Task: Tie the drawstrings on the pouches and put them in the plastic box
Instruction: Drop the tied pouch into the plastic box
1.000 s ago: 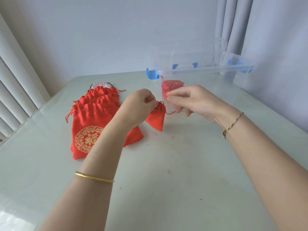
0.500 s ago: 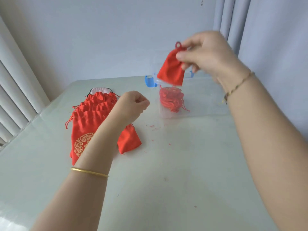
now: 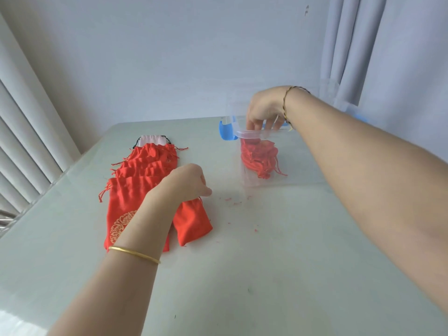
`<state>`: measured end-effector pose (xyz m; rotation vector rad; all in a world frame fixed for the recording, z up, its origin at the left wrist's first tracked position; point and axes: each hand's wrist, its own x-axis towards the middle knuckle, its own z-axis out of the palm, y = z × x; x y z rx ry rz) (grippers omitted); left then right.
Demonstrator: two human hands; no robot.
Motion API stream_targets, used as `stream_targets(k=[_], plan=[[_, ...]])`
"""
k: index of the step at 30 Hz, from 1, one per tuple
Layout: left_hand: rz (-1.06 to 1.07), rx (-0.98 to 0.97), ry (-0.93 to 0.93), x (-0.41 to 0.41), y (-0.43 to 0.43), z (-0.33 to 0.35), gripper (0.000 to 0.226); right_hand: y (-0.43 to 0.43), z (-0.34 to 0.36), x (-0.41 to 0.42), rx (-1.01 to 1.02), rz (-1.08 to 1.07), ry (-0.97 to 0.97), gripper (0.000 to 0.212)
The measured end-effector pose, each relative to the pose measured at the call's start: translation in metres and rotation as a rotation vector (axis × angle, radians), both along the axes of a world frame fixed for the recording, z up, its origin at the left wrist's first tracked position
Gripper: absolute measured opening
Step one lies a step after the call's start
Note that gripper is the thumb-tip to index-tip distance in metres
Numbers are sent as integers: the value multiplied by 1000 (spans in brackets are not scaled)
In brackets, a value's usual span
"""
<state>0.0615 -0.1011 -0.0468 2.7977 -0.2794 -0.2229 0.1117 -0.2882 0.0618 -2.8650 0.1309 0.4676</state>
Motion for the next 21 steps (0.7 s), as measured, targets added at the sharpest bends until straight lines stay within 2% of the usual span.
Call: stream_targets(k=[2, 5, 8, 11, 15, 18, 21], plan=[[25, 126, -9, -2, 2, -2, 30, 1, 5, -4, 56, -27, -66, 20], [39, 307, -60, -11, 2, 4, 38, -2, 14, -17, 171, -51, -307, 27], [37, 420, -69, -21, 3, 7, 37, 0, 12, -48, 336, -45, -646, 29], [36, 468, -72, -27, 5, 4, 38, 9, -3, -89, 534, 4, -792, 29], [40, 400, -137, -37, 6, -3, 32, 24, -44, -130, 689, 66, -627, 30], [15, 173, -145, -46, 5, 2, 22, 27, -74, -137, 665, 88, -418, 25], [-112, -52, -146, -57, 0, 11, 8, 26, -90, -138, 696, 158, -255, 50]])
